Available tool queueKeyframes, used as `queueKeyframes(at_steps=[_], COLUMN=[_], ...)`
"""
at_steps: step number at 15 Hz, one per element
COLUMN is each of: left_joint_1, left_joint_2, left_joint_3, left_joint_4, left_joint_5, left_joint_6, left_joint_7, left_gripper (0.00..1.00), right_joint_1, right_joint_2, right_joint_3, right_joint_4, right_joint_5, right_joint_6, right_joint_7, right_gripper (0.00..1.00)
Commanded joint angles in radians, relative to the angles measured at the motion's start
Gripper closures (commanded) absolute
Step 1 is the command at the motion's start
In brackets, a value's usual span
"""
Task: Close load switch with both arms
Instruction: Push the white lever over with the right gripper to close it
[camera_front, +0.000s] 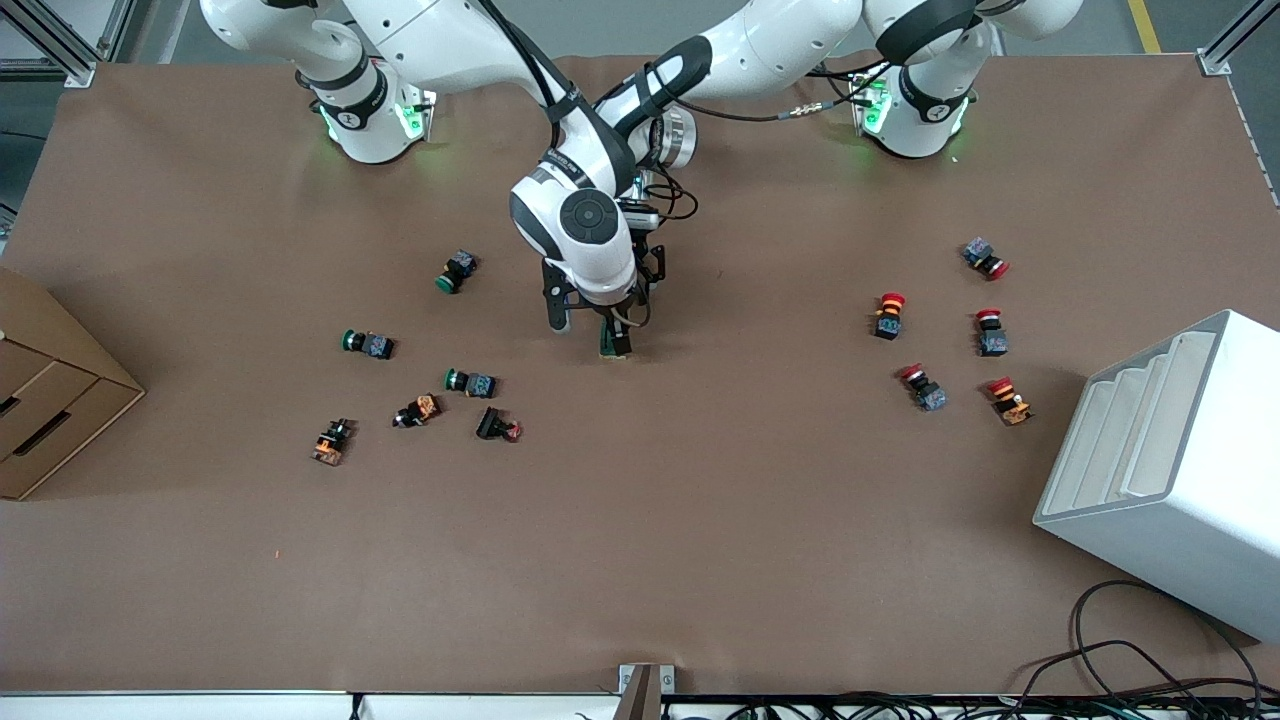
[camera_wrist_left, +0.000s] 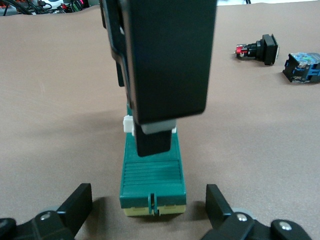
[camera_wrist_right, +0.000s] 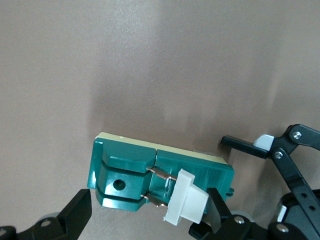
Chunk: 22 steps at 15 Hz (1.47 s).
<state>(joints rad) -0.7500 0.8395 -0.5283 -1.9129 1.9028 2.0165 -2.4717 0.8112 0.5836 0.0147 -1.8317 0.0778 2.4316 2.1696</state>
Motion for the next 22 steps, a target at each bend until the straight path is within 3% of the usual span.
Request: queueKeyframes(at_steps=[1, 9, 22], left_joint_1=[0.003, 0.003, 0.008], left_joint_2=[0.03, 0.029, 0.021], left_joint_3=[0.002, 0.002, 0.002], left_joint_4=[0.017, 0.015, 0.009], left_joint_5=[0.002, 0.002, -0.007], left_joint_6=[-0.001, -0.001, -0.007], left_joint_7=[0.007, 0.007, 0.01], left_gripper=[0.0, 0.0, 0.0], right_joint_1=[-0.017, -0.058, -0.089], right_joint_2=[-0.004, 0.004, 0.171], right_joint_3=[-0.021, -0.022, -0.022], right_joint_4=[0.02, 0.063, 0.201], right_joint_5=[-0.029, -0.032, -0.092], right_joint_6=[0.067, 0.066, 0.067], right_joint_7=[-0.001, -0.04, -0.053], right_gripper=[0.0, 0.0, 0.0])
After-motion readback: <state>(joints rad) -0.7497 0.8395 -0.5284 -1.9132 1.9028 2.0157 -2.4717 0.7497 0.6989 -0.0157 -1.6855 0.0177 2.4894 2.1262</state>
